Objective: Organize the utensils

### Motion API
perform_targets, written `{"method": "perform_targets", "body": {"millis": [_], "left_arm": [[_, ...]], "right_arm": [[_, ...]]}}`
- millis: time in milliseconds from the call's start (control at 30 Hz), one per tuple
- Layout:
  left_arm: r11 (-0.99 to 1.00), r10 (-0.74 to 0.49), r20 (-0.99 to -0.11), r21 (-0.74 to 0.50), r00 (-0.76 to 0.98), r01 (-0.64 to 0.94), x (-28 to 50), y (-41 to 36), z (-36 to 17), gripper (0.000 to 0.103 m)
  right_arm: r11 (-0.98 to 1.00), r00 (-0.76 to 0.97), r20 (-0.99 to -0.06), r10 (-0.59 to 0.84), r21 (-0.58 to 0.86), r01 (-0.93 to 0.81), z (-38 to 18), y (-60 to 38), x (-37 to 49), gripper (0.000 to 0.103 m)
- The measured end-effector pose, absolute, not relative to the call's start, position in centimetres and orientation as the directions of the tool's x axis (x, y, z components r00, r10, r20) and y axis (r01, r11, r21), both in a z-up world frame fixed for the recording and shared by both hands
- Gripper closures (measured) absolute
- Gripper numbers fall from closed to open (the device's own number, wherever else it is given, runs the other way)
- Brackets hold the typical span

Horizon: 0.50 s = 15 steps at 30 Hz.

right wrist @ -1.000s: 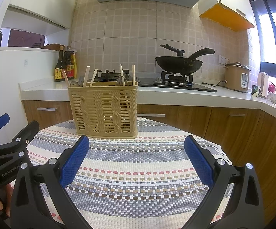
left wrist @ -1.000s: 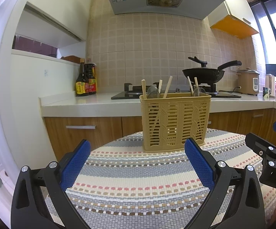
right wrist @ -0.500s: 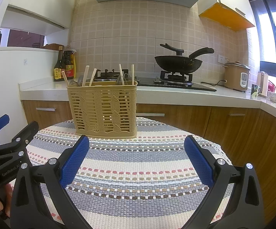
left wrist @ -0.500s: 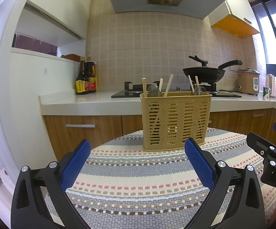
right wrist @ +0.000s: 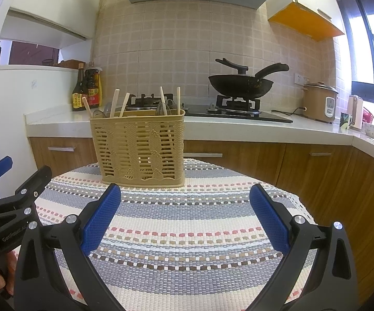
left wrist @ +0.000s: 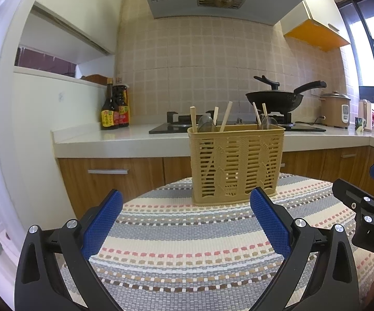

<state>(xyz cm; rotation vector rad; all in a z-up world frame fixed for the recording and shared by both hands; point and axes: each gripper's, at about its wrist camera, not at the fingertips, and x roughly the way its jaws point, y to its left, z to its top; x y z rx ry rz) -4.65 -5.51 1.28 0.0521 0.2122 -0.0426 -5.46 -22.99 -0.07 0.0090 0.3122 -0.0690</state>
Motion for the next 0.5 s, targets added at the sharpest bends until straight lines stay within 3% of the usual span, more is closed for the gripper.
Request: {"method": "perform_targets", "body": {"millis": [500], "left_arm": [[0.996,-0.064,-0.22,0.041,0.973,0.075,-4.78,-5.69,1.25,0.008]], "right_arm": [[0.998,0.95,-0.305,-0.064,-0.012,0.064,-0.09,-22.76,-5.55,0.008]]}}
